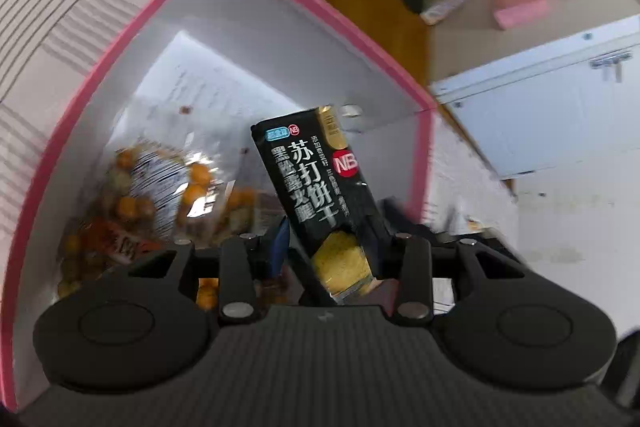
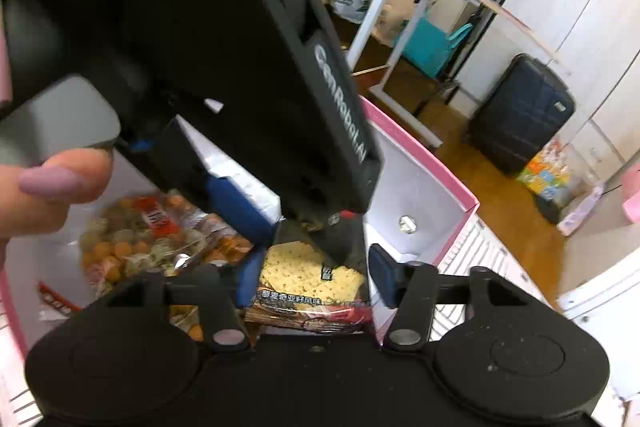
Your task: Organize snacks
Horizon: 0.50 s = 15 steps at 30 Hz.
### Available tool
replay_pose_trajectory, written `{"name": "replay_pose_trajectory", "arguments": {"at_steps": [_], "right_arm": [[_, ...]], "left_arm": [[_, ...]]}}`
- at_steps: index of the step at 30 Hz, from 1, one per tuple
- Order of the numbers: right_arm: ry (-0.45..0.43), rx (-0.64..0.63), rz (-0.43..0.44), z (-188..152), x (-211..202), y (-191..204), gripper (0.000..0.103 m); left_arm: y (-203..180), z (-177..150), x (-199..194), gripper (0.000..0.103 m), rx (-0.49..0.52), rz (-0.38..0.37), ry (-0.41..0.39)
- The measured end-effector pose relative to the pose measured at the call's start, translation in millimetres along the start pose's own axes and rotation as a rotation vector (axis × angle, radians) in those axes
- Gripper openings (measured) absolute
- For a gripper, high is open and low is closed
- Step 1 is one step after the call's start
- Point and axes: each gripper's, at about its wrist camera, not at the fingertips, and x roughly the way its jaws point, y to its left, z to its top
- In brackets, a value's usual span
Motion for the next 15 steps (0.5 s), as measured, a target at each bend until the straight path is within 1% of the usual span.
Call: {"name": "replay_pose_trajectory", "arguments": {"at_steps": [1,2,5,7,9,12,15], "right_arm": [[-0.013,0.009,-0.022,-1.4,-1.5,2.0,0.075],[-0.027,0.017,-0.037,-3.6,-5.5,3.8,0.075],[-0.103,0.050,-0.053,-13.5,-32.4,8.2,0.075],[-0.147,0.079,-0.061,-23.8,-54.1,9.4,0.075],[-0.176,0.123,-0.065,-36.0,-75.3,6.6,0.075],[-0.211,0.201,-0.058,-52.0,-108.5,-1.5,0.074],[-0.215,0.241,-0.058,-67.6,-133.5,-16.9,0.074]], "left_arm": [[-1.0,-2.8,-0.1,0.038,0.013,0.017,-0.006],[-3.0,-6.0,-0.7,0.039,0.035,0.040,-0.018],[-14.8,-18.9,-6.6,0.039,0.149,0.103,-0.069],[-23.8,-27.8,-14.1,0.039,0.219,0.126,-0.093],[-33.9,-36.2,-22.2,0.041,0.281,0.131,-0.103],[-46.8,-46.2,-37.6,0.041,0.356,0.134,-0.095],[-66.3,-58.7,-51.0,0.041,0.434,0.125,-0.085]]}}
